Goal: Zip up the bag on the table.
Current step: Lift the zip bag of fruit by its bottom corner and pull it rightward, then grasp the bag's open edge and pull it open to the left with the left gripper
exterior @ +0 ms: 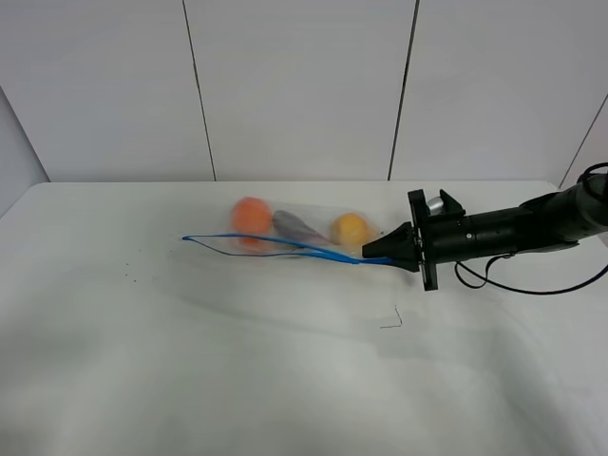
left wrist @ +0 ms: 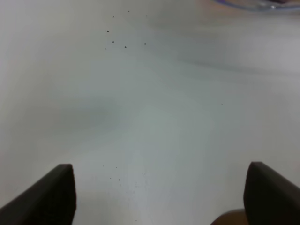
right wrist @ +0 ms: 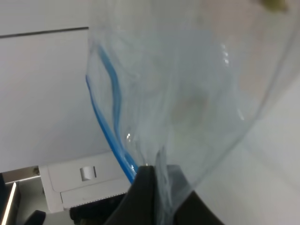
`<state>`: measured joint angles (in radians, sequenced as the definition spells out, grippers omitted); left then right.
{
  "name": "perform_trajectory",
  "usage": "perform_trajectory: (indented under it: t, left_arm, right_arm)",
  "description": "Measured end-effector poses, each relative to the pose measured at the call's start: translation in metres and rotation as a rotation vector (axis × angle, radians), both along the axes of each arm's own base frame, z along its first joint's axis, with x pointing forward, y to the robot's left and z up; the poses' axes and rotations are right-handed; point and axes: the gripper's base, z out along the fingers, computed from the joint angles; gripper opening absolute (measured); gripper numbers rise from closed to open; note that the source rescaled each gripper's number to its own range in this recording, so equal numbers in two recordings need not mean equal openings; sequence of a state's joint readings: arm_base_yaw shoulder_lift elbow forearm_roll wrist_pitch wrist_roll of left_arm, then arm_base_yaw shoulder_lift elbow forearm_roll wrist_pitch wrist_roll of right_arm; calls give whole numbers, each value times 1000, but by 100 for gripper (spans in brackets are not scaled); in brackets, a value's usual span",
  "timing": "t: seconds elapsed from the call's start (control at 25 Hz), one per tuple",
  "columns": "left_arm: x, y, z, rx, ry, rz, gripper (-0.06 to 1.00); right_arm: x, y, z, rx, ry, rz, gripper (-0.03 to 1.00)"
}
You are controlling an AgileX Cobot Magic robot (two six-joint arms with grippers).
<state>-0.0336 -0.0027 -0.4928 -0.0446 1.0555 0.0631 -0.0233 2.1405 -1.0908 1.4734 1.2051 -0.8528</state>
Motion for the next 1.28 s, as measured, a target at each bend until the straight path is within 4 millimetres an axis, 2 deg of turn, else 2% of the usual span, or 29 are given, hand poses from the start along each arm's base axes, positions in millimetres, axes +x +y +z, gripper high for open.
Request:
perform_trajectory:
  t: [1.0,1.08,1.16,1.28]
  left_arm:
    - [0,0,1,2,-5,3,100]
    - [1,2,7,11,-25,13,100]
    - [7,2,22,9,-49,22,100]
    - [27,1,49,2,-49,28,100]
  right_arm:
    - [0,0,2,4,10,-8,0]
    - [0,0,2,4,10,-8,0]
    - [0,0,2,4,10,-8,0]
    - [0,0,2,4,10,-8,0]
